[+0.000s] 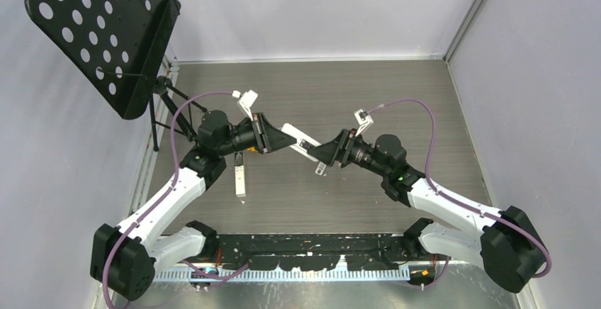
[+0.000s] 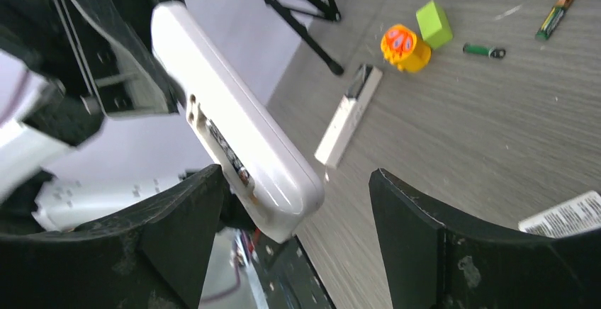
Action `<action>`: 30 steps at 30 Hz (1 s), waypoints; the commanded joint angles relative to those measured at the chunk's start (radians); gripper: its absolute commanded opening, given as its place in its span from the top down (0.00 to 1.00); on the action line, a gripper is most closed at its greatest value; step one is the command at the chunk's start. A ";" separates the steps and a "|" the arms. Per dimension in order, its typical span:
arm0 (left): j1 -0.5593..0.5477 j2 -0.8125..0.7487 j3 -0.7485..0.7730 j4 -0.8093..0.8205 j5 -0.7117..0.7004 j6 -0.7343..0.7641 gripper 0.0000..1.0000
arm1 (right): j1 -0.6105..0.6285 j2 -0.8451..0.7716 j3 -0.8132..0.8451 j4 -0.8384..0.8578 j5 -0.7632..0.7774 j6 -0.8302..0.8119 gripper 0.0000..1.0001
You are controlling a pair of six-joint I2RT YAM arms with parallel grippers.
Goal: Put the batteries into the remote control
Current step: Load the battery into the remote control.
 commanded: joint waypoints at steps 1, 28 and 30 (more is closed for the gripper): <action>0.000 -0.028 -0.014 0.159 -0.040 -0.061 1.00 | 0.002 0.015 0.005 0.248 0.177 0.149 0.21; 0.000 0.016 0.015 0.134 -0.097 -0.141 1.00 | 0.016 0.219 0.044 0.283 0.090 0.091 0.56; 0.002 0.018 0.018 0.124 -0.105 -0.146 1.00 | 0.018 0.216 0.051 0.232 0.087 0.030 0.56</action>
